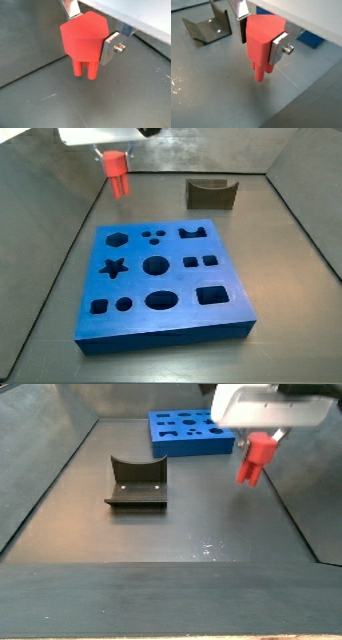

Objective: Pick up the 3 prong object. Move up. Move to above the board. Insert the 3 prong object.
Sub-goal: Move to above the board.

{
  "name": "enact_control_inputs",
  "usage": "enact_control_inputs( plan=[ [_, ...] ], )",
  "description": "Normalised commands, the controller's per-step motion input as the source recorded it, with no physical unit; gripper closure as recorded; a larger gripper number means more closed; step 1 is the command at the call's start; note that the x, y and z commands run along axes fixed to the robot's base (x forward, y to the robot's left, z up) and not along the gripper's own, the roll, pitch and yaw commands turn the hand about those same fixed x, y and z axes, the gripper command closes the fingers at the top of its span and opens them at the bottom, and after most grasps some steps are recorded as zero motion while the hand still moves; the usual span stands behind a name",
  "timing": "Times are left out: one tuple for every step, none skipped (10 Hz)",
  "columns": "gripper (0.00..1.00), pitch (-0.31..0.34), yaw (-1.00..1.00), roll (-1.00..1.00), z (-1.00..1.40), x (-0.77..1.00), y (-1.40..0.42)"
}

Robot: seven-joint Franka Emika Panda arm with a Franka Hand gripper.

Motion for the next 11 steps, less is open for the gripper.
enact_control_inputs(
  plan=[
    [1.00, 0.034, 0.03, 0.02, 1.00, -0.14, -0.23],
    [1.00, 0.041, 0.03, 0.00, 1.00, -0.13, -0.22],
    [1.00, 0.033, 0.03, -0.02, 1.00, -0.13, -0.21],
    [1.00, 0.024, 0.03, -0.03, 1.00, -0.12, -0.20],
    [1.00, 0.016, 0.03, -0.05, 1.00, -0.12, -0.19],
    [1.00, 0.013, 0.03, -0.08, 1.00, -0.12, -0.17],
    [1.00, 0.013, 0.03, -0.09, 1.00, -0.11, -0.17],
    [1.00, 0.012, 0.02, -0.08, 1.00, -0.11, -0.15],
    [1.00, 0.013, 0.02, -0.08, 1.00, -0.11, -0.15],
    [1.00, 0.017, 0.01, -0.08, 1.00, -0.10, -0.13],
    [1.00, 0.023, 0.01, -0.09, 1.00, -0.09, -0.12]
  ],
)
